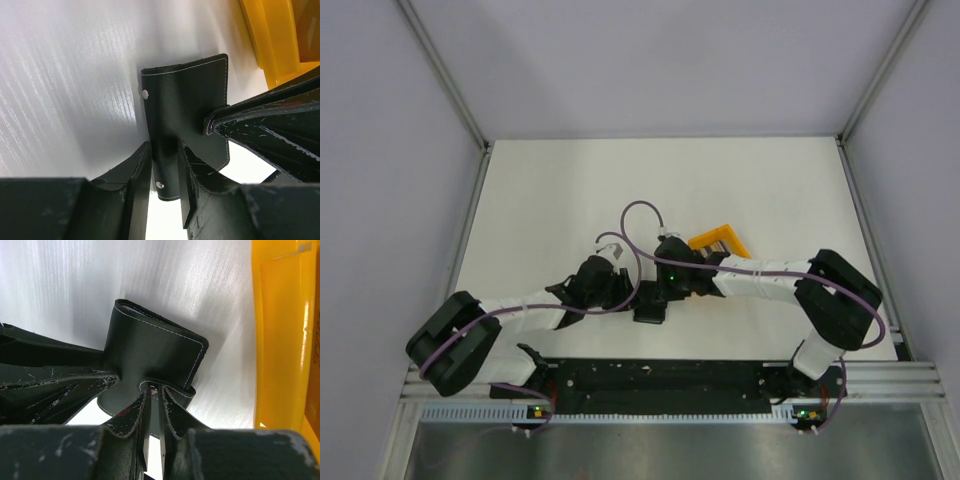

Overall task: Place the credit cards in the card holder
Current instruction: Close the card holder at the center of the board.

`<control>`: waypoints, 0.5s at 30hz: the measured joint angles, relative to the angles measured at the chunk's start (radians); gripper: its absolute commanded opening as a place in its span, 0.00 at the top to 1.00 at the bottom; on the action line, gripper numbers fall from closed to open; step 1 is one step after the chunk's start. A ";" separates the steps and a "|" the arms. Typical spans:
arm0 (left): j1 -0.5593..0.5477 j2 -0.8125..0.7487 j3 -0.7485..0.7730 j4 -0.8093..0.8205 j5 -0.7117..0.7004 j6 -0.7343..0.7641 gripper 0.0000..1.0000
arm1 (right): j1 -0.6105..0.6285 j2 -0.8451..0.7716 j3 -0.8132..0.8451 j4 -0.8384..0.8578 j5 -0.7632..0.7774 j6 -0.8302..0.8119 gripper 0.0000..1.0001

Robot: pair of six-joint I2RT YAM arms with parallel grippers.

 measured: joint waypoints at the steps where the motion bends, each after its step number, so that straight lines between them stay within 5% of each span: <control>1: 0.000 0.000 0.000 0.000 0.000 0.000 0.68 | 0.000 0.003 0.006 -0.006 0.000 0.000 0.90; 15: 0.000 0.000 0.000 0.000 0.000 0.000 0.68 | 0.001 0.048 0.076 -0.085 0.006 -0.007 0.90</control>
